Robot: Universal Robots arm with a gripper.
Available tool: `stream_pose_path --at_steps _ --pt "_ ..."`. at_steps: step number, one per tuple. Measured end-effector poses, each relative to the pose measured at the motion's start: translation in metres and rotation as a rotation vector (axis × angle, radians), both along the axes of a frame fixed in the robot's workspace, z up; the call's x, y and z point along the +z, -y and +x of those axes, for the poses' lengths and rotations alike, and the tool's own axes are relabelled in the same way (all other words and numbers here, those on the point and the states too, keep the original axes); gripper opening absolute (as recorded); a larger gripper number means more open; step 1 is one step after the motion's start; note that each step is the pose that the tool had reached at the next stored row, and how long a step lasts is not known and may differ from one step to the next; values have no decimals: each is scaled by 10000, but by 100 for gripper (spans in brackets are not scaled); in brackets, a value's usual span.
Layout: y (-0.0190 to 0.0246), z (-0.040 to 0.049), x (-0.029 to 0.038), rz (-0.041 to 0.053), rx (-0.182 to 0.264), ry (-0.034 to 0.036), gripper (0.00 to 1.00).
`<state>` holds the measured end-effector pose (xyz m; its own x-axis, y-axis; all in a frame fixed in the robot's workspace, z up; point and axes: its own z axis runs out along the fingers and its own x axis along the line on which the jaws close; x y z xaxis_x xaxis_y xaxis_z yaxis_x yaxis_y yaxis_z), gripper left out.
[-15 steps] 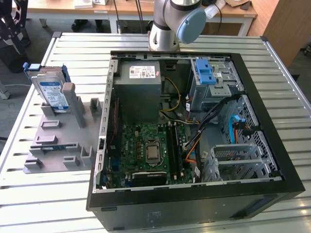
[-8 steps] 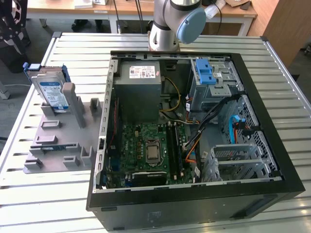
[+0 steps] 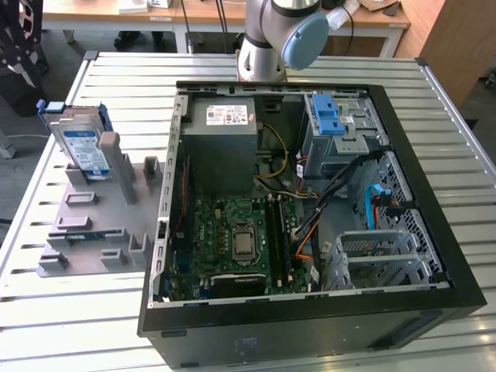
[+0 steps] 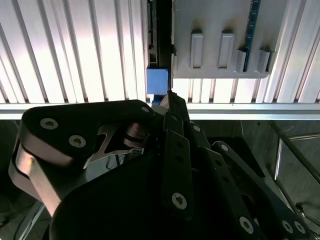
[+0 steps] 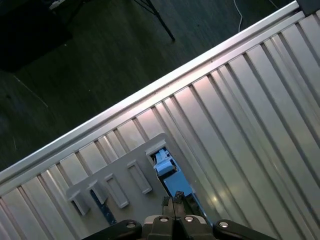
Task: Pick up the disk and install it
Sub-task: 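Pick up the disk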
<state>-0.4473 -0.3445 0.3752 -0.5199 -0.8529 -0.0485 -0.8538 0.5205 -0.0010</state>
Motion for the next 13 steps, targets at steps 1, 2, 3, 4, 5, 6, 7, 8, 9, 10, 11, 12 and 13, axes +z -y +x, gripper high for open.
stream_pose_path --at_steps 1,2,3,4,5,6,7,8,9,10,11,12,13 --pt "0 0 -4 0 17 0 11" --pt "0 0 -7 0 22 -1 11" --pt "0 0 -11 0 26 -1 11" --pt "0 0 -14 0 30 -1 11" --pt "0 0 -15 0 47 -2 11" --pt "0 0 -16 0 141 -2 11" --pt "0 0 -18 0 313 -1 11" --pt "0 0 -20 1 493 0 11" --pt "0 0 -23 1 672 1 11" --pt "0 0 -26 1 852 1 11" --pt "0 0 -29 0 1031 0 11" --pt "0 0 -34 0 1229 0 11" --pt "0 0 -38 0 1407 0 11"
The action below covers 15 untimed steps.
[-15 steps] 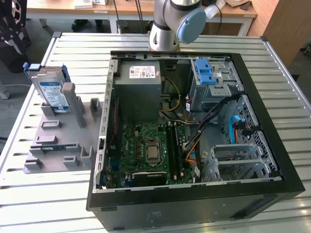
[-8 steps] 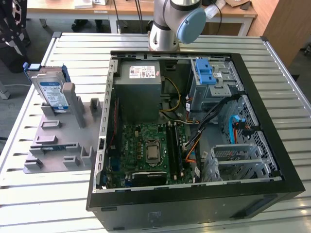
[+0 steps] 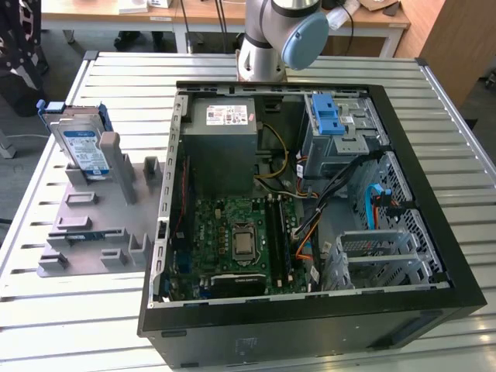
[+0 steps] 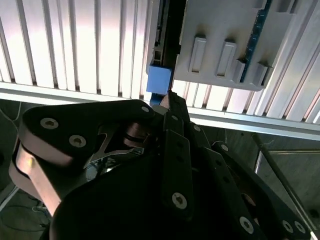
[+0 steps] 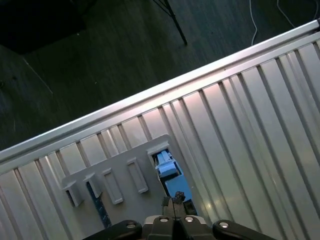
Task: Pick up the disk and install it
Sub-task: 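Pick up the disk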
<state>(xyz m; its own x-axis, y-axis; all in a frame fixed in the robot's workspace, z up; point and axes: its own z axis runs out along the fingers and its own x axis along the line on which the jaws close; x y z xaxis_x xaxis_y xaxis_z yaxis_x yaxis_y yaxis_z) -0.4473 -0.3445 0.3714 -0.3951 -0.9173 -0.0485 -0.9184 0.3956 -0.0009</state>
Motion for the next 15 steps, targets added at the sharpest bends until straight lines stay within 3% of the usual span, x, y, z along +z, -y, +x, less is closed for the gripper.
stream_pose_path --at_steps 8,13,15 --pt "0 0 -28 -1 1457 0 11" --pt "-10 27 -49 2 1556 0 11" --pt "-26 43 -65 2 1557 0 17"
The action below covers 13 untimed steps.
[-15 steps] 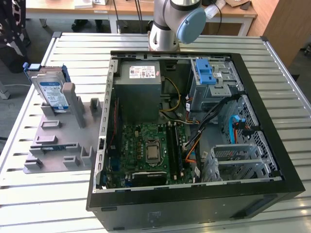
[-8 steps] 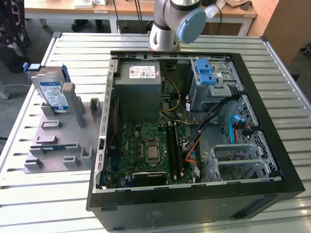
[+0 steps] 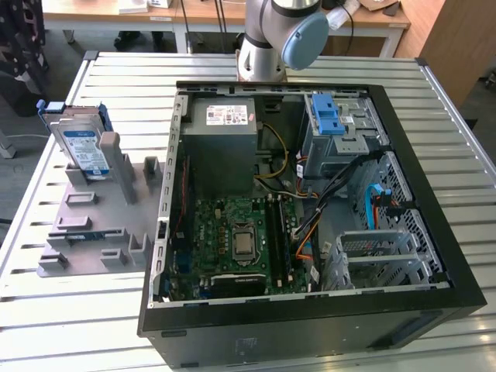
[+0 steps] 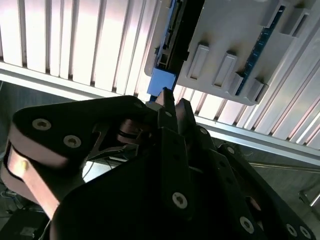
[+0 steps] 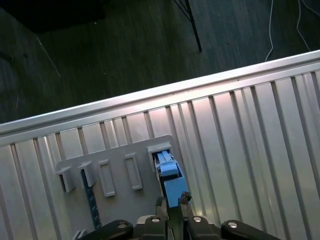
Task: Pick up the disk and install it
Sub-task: 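Pick up the disk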
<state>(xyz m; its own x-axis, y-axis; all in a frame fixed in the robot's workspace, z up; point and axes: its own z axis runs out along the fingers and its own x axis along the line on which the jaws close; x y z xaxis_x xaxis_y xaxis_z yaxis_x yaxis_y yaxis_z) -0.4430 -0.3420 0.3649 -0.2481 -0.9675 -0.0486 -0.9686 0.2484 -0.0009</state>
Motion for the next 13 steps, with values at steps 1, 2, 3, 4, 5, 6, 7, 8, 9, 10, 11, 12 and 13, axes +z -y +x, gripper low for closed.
stream_pose_path --at_steps 1,2,3,4,5,6,7,8,9,10,11,12,13 --pt "-7 4 -10 -2 1 0 23" --pt "-14 6 -21 -7 5 -1 29" --pt "-20 7 -32 -13 23 1 29" --pt "-22 8 -40 -15 79 2 35" --pt "-22 8 -46 -16 212 1 41" --pt "-22 8 -51 -16 387 1 47" --pt "-23 8 -57 -16 565 1 47" --pt "-23 8 -65 -16 746 1 53" --pt "-22 8 -77 -16 926 2 53" --pt "-22 8 -91 -15 1107 2 59" --pt "-22 8 -106 -16 1285 1 59" --pt "-22 8 -122 -16 1459 2 59" --pt "-22 8 -137 -16 1603 3 59"
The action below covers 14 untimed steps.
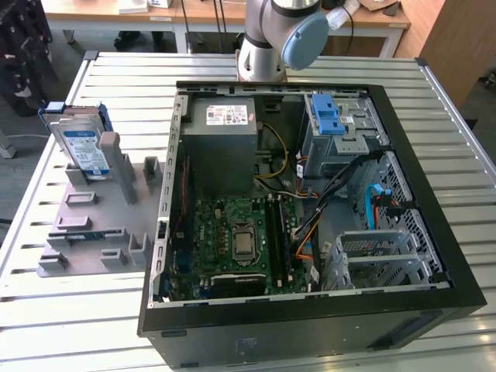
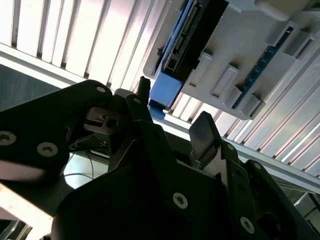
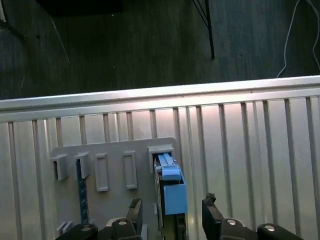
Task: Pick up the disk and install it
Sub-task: 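Pick up the disk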
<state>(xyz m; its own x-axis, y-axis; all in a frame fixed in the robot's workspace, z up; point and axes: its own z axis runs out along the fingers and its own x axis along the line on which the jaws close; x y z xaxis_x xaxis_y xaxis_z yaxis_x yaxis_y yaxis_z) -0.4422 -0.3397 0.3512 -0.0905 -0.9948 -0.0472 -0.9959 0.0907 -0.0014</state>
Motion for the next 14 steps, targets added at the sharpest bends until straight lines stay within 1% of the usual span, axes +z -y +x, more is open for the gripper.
stream_pose_path --at_steps 2,9,14 --pt "0 0 -28 -1 247 0 59" --pt "0 0 -49 -5 261 2 59" --pt "0 0 -107 -27 261 -1 59"
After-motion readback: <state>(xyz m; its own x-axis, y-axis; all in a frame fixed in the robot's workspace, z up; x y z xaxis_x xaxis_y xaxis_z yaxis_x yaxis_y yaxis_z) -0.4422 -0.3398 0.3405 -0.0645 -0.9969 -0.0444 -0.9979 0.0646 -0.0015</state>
